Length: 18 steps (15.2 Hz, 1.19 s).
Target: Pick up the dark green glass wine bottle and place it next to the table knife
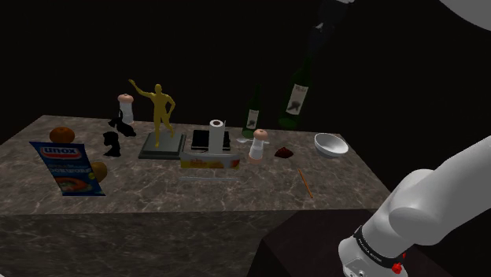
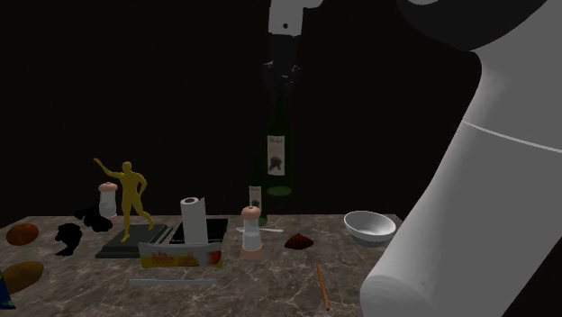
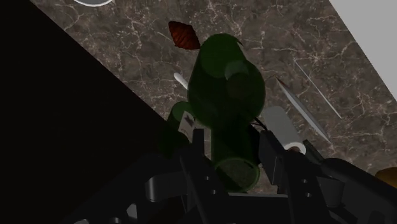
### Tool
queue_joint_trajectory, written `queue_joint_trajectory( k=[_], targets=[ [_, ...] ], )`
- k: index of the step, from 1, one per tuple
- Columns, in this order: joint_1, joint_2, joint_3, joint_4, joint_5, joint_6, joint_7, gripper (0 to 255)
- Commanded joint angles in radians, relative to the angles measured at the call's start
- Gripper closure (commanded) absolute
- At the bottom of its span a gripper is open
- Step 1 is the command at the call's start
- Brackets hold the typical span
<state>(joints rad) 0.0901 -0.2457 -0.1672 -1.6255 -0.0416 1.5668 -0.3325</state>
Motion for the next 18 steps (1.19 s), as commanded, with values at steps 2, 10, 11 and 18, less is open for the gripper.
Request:
queue_joint_trajectory(
  k=[2, 10, 11, 18],
  targets=[
    [0.02, -0.013, 0.04, 0.055, -0.003, -0.071, 0.058, 255],
    [0.071, 0.014, 0.149, 0.272, -0.005, -0.266, 0.208, 255],
    [0.078, 0.025, 0.163, 0.309, -0.006, -0.293, 0.228, 255],
    [0.12, 0.1, 0.242, 0.515, -0.019, -0.431, 0.336, 255]
  ],
)
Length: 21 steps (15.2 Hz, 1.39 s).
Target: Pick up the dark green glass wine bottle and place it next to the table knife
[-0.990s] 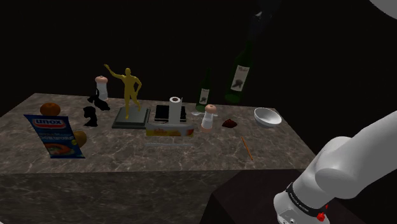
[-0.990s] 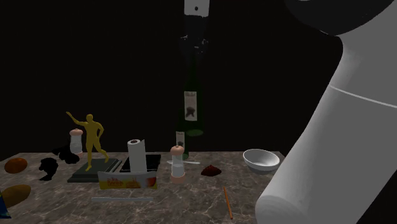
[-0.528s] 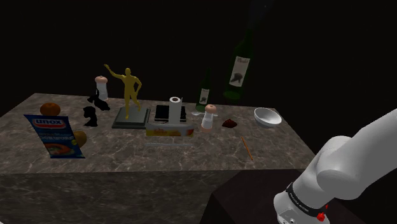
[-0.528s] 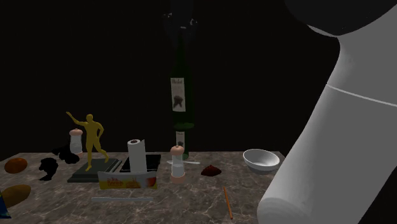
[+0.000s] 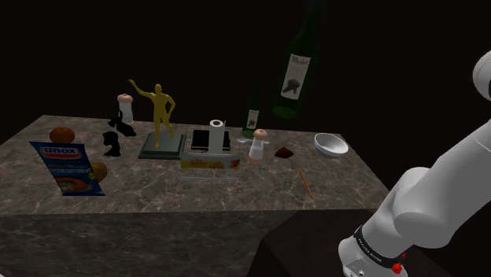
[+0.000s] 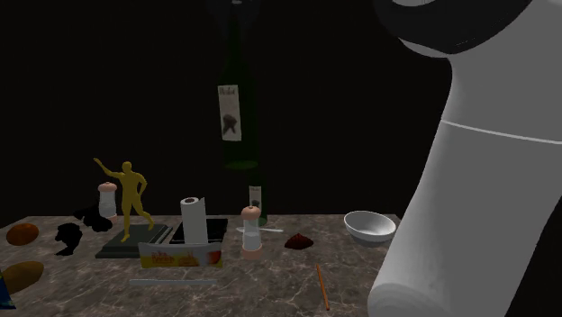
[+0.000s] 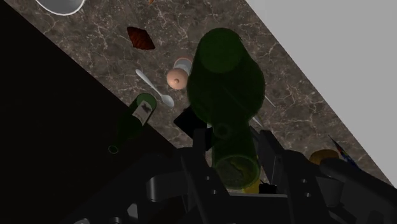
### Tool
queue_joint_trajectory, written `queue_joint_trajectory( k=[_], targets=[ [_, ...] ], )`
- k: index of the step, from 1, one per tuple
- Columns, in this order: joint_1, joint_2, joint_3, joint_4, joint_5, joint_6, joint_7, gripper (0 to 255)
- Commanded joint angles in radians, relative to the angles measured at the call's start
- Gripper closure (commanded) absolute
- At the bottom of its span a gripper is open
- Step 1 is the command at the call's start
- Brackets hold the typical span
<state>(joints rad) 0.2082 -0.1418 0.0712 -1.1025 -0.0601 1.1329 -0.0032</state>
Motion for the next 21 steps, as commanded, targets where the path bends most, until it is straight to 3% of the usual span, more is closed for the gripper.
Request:
queue_joint_trajectory(
  k=[1, 10, 21],
  targets=[
    [0.002, -0.023, 0.002, -0.048, 0.002, 0.025, 0.007, 255],
    [0.002, -0.153, -0.007, -0.341, 0.014, 0.189, 0.01, 255],
    [0.004, -0.257, -0.012, -0.61, 0.02, 0.353, 0.014, 255]
  ],
)
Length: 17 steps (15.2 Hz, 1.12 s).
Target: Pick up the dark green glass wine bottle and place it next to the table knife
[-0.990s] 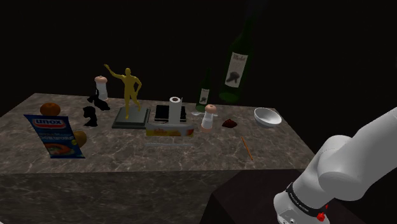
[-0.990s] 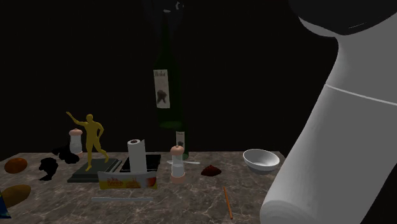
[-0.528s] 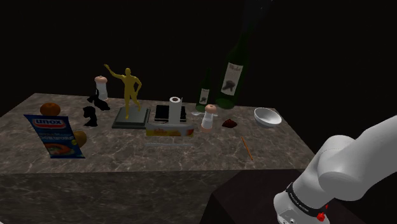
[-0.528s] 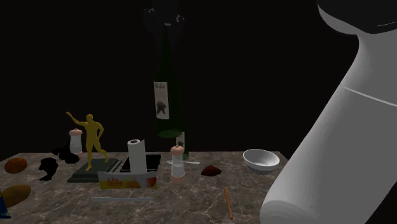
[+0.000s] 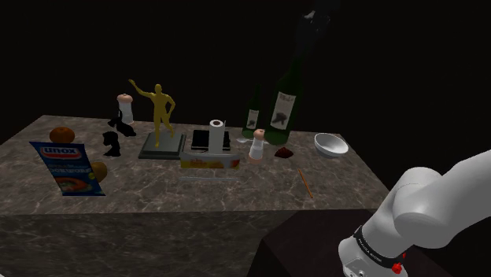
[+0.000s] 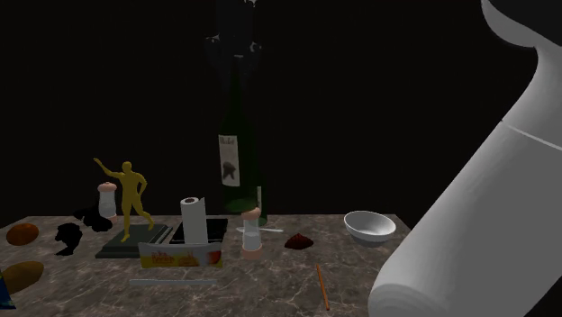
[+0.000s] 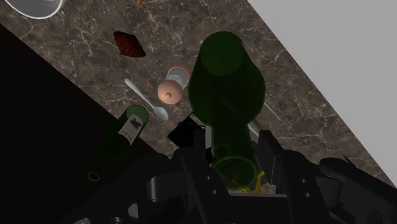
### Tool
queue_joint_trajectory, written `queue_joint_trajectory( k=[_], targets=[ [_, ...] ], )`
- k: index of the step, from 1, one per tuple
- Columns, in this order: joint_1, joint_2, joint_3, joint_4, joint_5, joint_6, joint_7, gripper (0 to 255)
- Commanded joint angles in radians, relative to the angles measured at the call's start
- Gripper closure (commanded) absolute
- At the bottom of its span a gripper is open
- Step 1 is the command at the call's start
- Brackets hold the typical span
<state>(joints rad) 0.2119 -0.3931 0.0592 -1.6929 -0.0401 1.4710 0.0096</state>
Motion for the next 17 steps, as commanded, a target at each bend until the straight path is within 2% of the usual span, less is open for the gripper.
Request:
queue_joint_trajectory(
  k=[1, 17],
  targets=[
    [0.001, -0.013, 0.0, -0.041, 0.001, 0.029, 0.001, 255],
    [0.004, -0.102, -0.003, -0.344, 0.004, 0.243, 0.009, 255]
  ],
)
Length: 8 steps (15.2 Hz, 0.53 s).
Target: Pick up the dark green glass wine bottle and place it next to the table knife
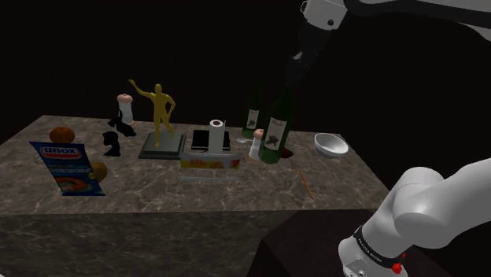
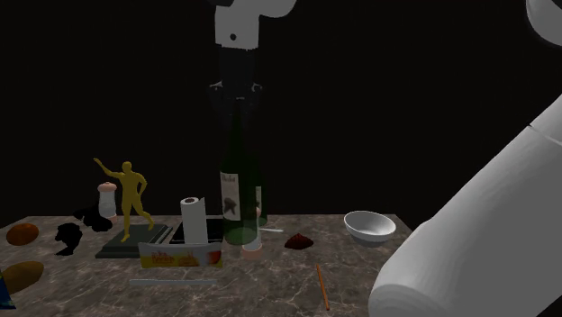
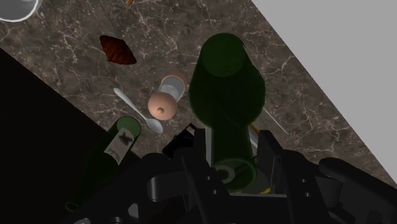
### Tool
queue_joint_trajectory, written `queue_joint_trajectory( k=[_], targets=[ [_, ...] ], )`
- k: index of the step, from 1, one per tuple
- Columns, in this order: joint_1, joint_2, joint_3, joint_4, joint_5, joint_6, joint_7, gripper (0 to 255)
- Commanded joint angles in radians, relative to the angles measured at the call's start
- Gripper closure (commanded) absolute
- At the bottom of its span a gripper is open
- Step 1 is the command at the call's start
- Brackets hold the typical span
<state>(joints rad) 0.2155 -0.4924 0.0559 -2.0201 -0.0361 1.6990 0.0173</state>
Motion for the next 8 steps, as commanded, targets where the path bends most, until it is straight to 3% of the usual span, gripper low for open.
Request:
queue_joint_trajectory(
  k=[1, 8],
  targets=[
    [0.001, -0.006, 0.001, -0.033, 0.0, 0.028, 0.002, 255],
    [0.002, -0.027, 0.001, -0.145, 0.001, 0.119, 0.006, 255]
  ],
)
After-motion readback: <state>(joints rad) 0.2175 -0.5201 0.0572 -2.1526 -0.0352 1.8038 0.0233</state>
